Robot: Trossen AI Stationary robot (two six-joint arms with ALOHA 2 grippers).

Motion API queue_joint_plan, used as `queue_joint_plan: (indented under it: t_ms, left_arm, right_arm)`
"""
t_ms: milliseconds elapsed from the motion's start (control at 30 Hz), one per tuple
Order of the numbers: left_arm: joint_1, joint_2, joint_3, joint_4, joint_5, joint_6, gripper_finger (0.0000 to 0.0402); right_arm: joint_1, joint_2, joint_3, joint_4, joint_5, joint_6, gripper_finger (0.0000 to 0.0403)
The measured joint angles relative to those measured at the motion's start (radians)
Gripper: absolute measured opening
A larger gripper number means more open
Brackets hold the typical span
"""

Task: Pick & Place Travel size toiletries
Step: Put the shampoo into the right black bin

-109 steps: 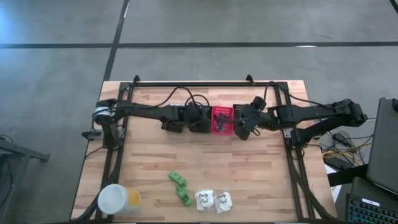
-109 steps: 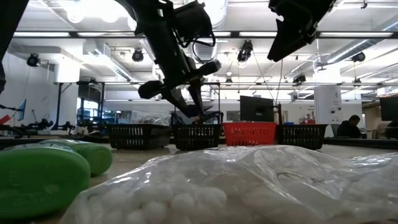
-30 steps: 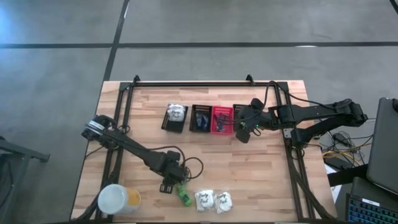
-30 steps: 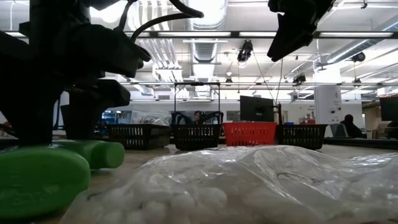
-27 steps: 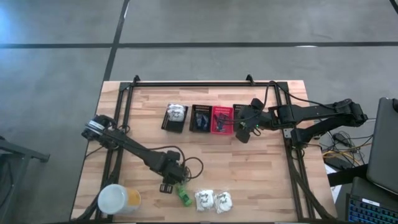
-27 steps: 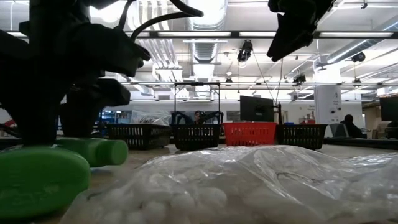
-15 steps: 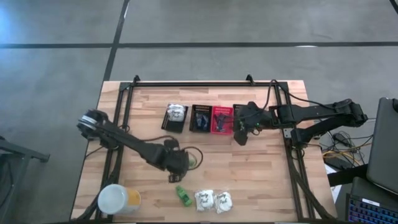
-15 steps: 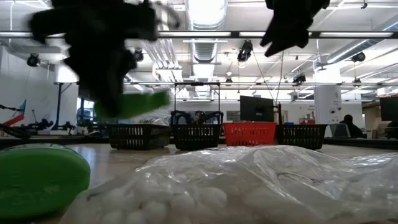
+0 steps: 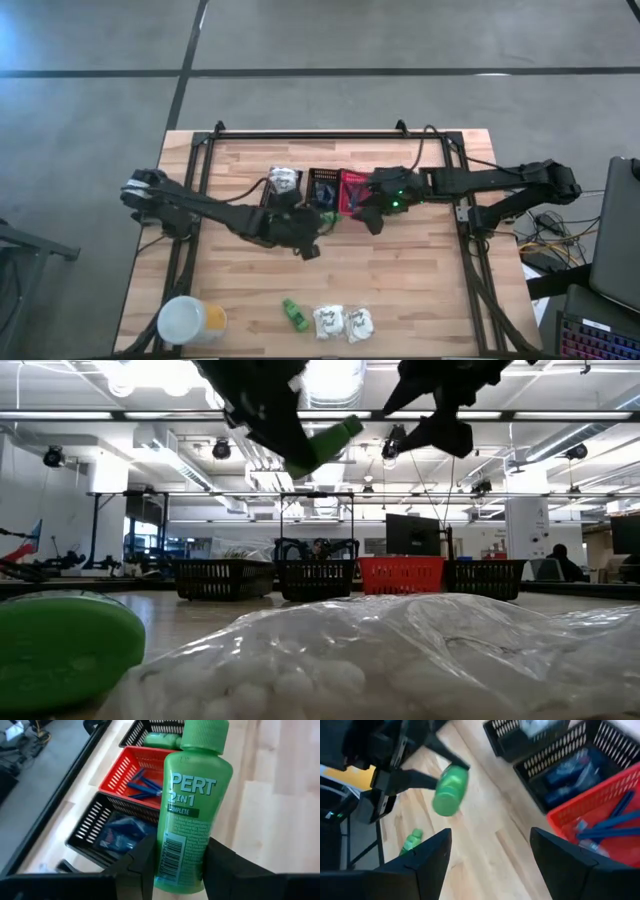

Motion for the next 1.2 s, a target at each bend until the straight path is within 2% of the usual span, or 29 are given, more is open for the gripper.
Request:
queue_joint_plan:
  t_ms: [333, 600, 933, 1200]
  left_arm:
    - [0.066, 0.097, 0.082, -0.008, -0.041, 0.131, 0.0123]
    - [0.073, 0.147, 0.134, 0.066, -0.044, 0.201, 0.0123]
    - [0.073, 0.184, 0.178, 0.066, -0.044, 0.246, 0.0123]
    - [0.073, 0.184, 0.180, 0.081, -0.064, 0.244, 0.0125]
  right_arm:
    - [0.002, 0.023, -0.001, 0.007, -0.007, 0.100, 0.0284]
    - [0.001, 0.057, -0.001, 0.022, 0.012, 0.143, 0.0284]
    - [0.000, 0.081, 0.000, 0.053, 0.015, 0.142, 0.0243]
    - [0.000, 0.082, 0.000, 0.049, 0.013, 0.139, 0.0180]
